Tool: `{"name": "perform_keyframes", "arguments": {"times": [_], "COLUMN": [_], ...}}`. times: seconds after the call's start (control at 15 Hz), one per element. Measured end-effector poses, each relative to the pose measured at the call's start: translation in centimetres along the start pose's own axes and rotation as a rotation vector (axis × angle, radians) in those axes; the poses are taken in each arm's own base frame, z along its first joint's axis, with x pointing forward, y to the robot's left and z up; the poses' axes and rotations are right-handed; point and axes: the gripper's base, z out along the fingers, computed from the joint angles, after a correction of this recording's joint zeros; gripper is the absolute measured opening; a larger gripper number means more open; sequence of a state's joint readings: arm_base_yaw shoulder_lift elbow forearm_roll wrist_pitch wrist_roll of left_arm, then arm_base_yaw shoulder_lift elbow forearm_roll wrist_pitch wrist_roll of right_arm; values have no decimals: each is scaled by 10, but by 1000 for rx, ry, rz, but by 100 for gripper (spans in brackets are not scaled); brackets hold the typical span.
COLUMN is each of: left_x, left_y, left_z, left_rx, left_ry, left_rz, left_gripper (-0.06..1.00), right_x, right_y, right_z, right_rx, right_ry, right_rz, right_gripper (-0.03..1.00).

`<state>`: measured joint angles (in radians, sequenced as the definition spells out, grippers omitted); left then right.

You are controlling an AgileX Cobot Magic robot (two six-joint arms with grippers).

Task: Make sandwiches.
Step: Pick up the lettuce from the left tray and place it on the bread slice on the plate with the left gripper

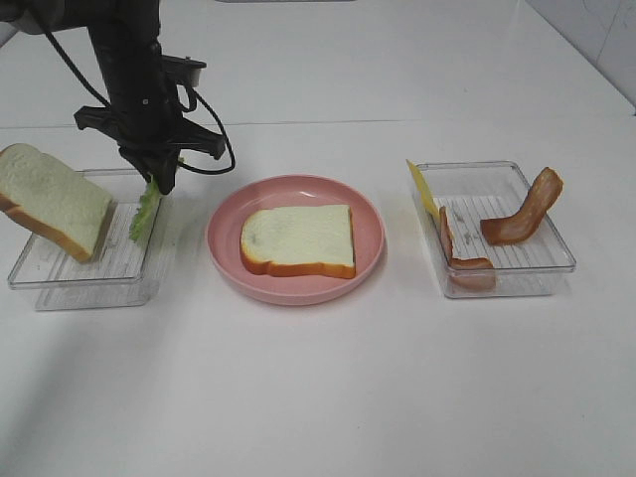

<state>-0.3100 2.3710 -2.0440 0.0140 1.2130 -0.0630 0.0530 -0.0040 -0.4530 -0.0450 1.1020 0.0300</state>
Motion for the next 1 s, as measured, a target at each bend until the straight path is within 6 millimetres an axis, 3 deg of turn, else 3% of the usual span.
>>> {"name": "perform_keyframes", "arguments": {"times": [0.2,0.4,0.67,0.87,1.0], "left_x": [0,1,7,8,12], "left_y": [0,0,-7,-30,-60], "left_z": [-11,-55,-97,-105,-106], "left_rx": [2,13,112,312,382], "left_ry": [-21,-109,-190,-197,-188], "left_rz": [0,-4,-1,34,89], "left_gripper": [1,1,1,1,1], "right_x": [0,0,0,0,0], "right_y": [0,0,0,0,0], "right_z": [0,0,0,0,0], "right_rx": [0,0,0,0,0], "right_ry": [0,0,0,0,0], "right_rz": [0,0,0,0,0], "right_gripper": [89,89,89,89,89]}}
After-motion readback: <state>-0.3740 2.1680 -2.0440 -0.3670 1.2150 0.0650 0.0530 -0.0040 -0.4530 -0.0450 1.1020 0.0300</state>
